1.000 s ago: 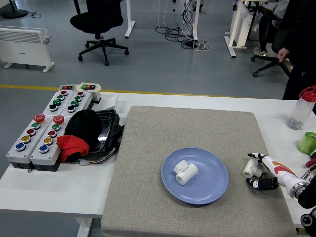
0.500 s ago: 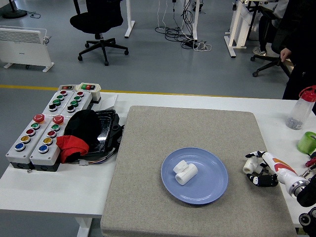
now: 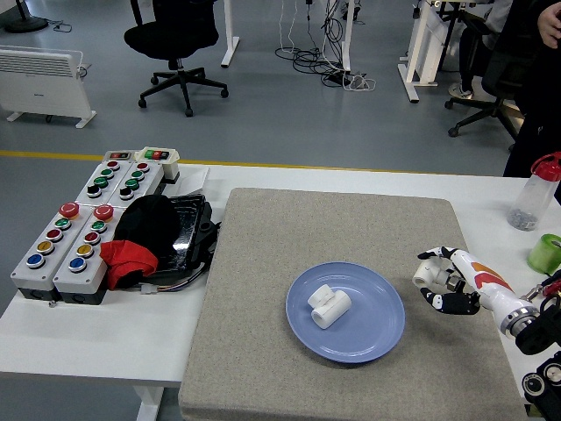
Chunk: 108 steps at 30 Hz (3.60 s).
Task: Pick pipe place plate twice
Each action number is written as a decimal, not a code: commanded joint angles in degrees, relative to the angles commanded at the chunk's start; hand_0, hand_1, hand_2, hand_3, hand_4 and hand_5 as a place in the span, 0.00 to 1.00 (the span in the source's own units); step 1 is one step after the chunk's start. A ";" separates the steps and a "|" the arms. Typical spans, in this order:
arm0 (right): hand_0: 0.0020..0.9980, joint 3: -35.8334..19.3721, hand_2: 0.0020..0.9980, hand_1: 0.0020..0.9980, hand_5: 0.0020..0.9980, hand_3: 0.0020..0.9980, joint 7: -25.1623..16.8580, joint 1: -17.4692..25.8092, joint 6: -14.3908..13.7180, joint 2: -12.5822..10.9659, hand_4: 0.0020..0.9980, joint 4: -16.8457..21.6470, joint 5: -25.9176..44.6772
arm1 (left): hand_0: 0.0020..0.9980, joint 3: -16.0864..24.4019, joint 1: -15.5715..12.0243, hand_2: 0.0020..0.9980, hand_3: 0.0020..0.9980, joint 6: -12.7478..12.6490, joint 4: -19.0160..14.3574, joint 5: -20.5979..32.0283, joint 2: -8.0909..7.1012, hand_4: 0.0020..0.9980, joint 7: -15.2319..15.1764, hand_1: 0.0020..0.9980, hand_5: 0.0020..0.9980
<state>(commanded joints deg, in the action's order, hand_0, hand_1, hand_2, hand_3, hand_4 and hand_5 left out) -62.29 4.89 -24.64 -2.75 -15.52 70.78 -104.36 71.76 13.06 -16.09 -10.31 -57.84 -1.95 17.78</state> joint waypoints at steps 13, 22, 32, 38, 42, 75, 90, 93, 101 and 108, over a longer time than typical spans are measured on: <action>0.26 10.03 0.54 0.40 0.24 0.67 0.69 -0.88 0.82 0.76 0.50 5.56 0.71 | 0.71 0.87 -0.46 0.72 0.66 0.16 -0.01 -1.63 0.03 0.40 0.25 0.75 1.00; 0.93 13.21 1.00 0.91 0.42 0.93 -0.82 -0.79 3.29 1.48 0.75 4.95 -0.89 | 0.71 1.20 -0.78 0.72 0.66 0.24 -0.06 -2.23 -0.01 0.40 0.37 0.75 1.00; 0.98 10.13 1.00 0.93 0.43 0.97 -2.17 0.84 2.83 2.08 0.80 4.81 -1.43 | 0.71 1.58 -1.02 0.72 0.66 0.28 -0.07 -2.87 -0.02 0.40 0.43 0.75 1.00; 0.99 8.16 1.00 0.94 0.44 0.99 -3.45 2.04 -0.11 2.37 0.82 5.33 0.52 | 0.71 1.15 -0.98 0.72 0.66 0.23 0.00 -1.96 -0.03 0.40 0.21 0.75 1.00; 0.98 4.79 1.00 0.93 0.43 0.95 -8.09 4.27 -8.43 3.11 0.77 5.35 8.17 | 0.71 0.92 -0.85 0.72 0.66 0.09 0.00 -1.20 -0.15 0.40 0.11 0.75 1.00; 0.81 -21.63 0.85 0.77 0.50 0.81 -11.70 15.11 -6.91 3.10 0.63 9.13 85.99 | 0.71 1.57 0.06 0.72 0.65 0.06 0.00 -2.09 -0.45 0.40 -0.09 0.74 1.00; 0.80 -19.93 0.84 0.76 0.53 0.80 -13.71 16.37 -8.91 3.43 0.61 8.63 87.63 | 0.71 1.69 -0.25 0.72 0.65 -0.12 0.00 -2.47 -0.66 0.40 0.01 0.75 1.00; 0.80 -19.83 0.83 0.76 0.54 0.80 -14.07 16.70 -8.94 3.91 0.60 8.42 87.64 | 0.71 1.74 -0.34 0.72 0.65 -0.26 0.00 -2.45 -0.63 0.40 0.00 0.75 1.00; 0.79 -19.89 0.83 0.76 0.54 0.80 -14.56 16.35 -8.86 4.36 0.59 8.32 87.74 | 0.71 2.10 -0.46 0.72 0.65 -0.28 0.00 -2.85 -0.65 0.40 0.22 0.75 1.00; 0.79 -20.21 0.83 0.76 0.55 0.79 -15.06 16.45 -8.65 4.39 0.58 8.40 88.00 | 0.71 2.04 -0.48 0.72 0.65 -0.28 0.00 -2.67 -0.65 0.40 0.20 0.75 1.00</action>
<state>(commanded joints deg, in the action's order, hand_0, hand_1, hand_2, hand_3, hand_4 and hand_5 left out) -82.50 -10.17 -8.19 -11.40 -11.13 79.18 -16.36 73.80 12.57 -16.38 -10.31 -60.52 -2.60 17.98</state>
